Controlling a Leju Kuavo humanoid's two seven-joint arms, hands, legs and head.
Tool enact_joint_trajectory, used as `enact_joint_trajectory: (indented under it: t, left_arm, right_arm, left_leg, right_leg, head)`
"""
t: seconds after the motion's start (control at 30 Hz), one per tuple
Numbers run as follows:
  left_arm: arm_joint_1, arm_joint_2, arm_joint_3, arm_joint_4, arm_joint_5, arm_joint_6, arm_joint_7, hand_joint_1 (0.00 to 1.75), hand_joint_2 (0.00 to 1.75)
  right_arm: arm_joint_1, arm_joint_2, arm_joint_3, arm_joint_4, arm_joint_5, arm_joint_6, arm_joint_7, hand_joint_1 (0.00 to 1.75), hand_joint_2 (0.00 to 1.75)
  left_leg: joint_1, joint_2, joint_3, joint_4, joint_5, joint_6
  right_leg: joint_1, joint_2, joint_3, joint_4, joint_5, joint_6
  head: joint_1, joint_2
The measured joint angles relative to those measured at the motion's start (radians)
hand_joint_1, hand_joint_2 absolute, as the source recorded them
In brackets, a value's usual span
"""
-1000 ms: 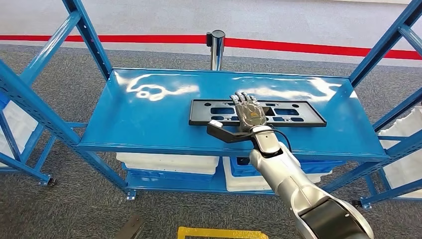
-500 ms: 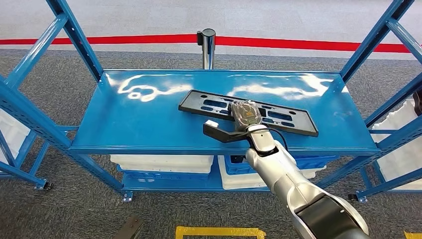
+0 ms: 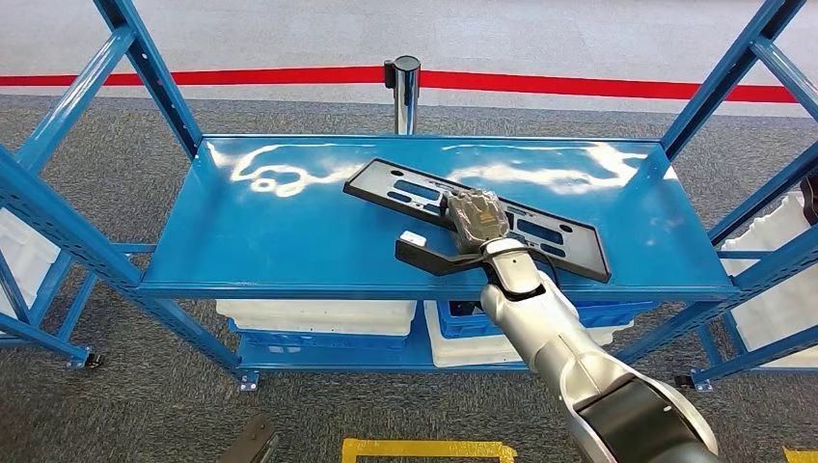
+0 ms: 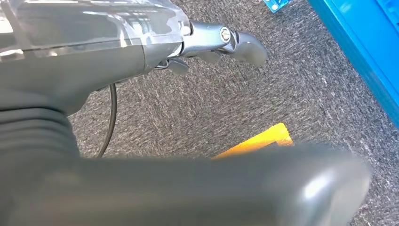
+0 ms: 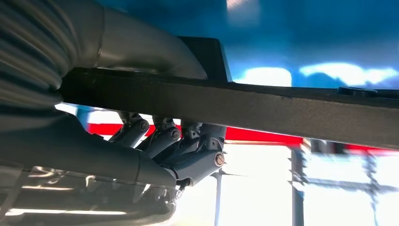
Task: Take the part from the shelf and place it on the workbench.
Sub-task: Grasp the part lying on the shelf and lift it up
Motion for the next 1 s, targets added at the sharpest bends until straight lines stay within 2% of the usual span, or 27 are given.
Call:
enact_joint_trajectory:
  t: [0.1,0.13,0.2,0.33,0.47,0.67,0.83,1.0]
  left_arm:
    - [0.0,0.001,0.002,0.0,0.01,0.003,-0.045,0.0,1.75]
    - [0.0,0.002,0.004,0.0,0.013,0.002,-0.065,0.0,1.75]
    - [0.0,0.005,0.008,0.0,0.016,0.001,-0.098,0.0,1.75]
    - [0.0,0.01,0.013,0.0,0.001,0.018,-0.157,0.0,1.75]
    - [-0.004,0.012,0.007,-0.002,-0.024,0.081,-0.232,0.0,1.75]
    - [-0.018,0.015,0.003,-0.002,-0.009,0.095,-0.291,0.0,1.75]
    - [-0.023,0.018,0.003,-0.002,-0.002,0.083,-0.295,0.0,1.75]
    - [-0.026,0.026,0.0,-0.003,-0.002,0.072,-0.286,0.0,1.75]
  right_arm:
    - [0.005,0.01,-0.033,-0.075,-0.105,-0.109,-0.197,1.75,1.75]
    - [0.013,0.014,-0.041,-0.121,-0.139,-0.128,-0.242,1.75,1.75]
    - [0.046,0.018,-0.042,-0.25,-0.195,-0.136,-0.281,1.75,1.75]
    - [0.128,0.01,-0.008,-0.552,-0.274,-0.115,-0.267,1.75,1.75]
    - [0.183,-0.024,0.057,-0.858,-0.288,-0.122,-0.251,1.75,1.75]
    - [0.257,-0.072,0.134,-1.196,-0.371,-0.133,-0.279,1.75,1.75]
    - [0.309,-0.101,0.183,-1.353,-0.439,-0.128,-0.314,1.67,1.75]
    - [0.32,-0.112,0.204,-1.406,-0.465,-0.12,-0.326,1.63,1.75]
  left_leg:
    - [0.0,0.0,0.0,0.0,0.0,0.0]
    - [0.0,0.0,0.0,0.0,0.0,0.0]
    - [0.001,-0.001,0.0,0.0,0.0,0.0]
    - [0.001,0.0,0.0,0.0,0.0,0.0]
    - [0.001,0.0,0.0,0.0,0.0,0.0]
    - [0.0,0.0,0.0,0.0,0.0,0.0]
    - [0.0,0.0,0.001,0.0,0.0,0.0]
    - [0.0,0.0,0.002,0.0,0.0,0.0]
  right_leg:
    - [0.0,0.0,0.0,0.0,0.0,0.0]
    - [0.0,0.0,0.0,0.0,0.0,0.0]
    - [0.0,-0.001,0.0,0.0,0.0,0.0]
    - [0.0,0.0,-0.001,0.0,0.0,0.0]
    - [0.0,0.0,-0.001,0.0,0.0,-0.001]
    - [0.0,0.0,0.0,0.0,-0.001,-0.001]
    - [0.0,0.0,0.001,0.0,0.0,-0.001]
    - [0.0,0.0,0.001,0.0,0.0,-0.001]
  head:
    - [0.0,0.0]
    - [0.0,0.0]
    - [0.0,0.0]
    - [-0.001,0.0]
    - [-0.001,0.0]
    - [-0.002,0.0]
    - [-0.002,0.0]
    - [-0.002,0.0]
